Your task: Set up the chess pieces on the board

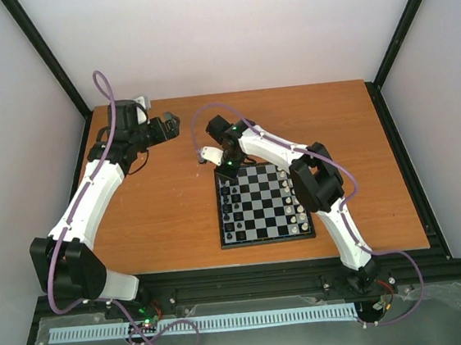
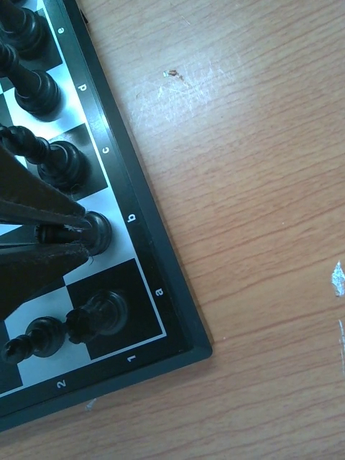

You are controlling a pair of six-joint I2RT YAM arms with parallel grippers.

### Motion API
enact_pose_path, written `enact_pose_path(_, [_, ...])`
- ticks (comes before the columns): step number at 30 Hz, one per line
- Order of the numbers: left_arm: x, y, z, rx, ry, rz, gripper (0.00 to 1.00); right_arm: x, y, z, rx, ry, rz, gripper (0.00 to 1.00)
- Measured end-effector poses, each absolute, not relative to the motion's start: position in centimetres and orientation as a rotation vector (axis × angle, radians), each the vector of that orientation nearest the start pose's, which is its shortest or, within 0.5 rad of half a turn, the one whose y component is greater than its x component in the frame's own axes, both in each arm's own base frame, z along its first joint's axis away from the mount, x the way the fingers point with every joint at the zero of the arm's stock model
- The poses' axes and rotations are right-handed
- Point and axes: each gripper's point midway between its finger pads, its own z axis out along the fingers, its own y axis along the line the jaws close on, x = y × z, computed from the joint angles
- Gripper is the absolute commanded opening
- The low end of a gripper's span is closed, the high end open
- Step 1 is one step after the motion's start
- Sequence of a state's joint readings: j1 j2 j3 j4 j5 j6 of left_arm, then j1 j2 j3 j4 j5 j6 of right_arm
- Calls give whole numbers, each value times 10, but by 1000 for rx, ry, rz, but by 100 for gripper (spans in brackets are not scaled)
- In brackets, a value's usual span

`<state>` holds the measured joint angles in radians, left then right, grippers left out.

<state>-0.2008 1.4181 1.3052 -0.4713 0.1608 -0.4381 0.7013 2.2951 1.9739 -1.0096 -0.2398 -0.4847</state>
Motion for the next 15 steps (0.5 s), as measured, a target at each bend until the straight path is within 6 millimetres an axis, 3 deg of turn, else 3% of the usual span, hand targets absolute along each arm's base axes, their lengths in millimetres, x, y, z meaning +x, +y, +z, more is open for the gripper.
enact_pose_path(8, [419, -113, 272, -166, 2190, -539, 100, 358, 355, 56, -1659, 2390, 378, 5])
enact_pose_path(15, [419, -113, 272, -165, 2190, -539, 100, 357, 353, 56, -1656, 2402, 374, 15])
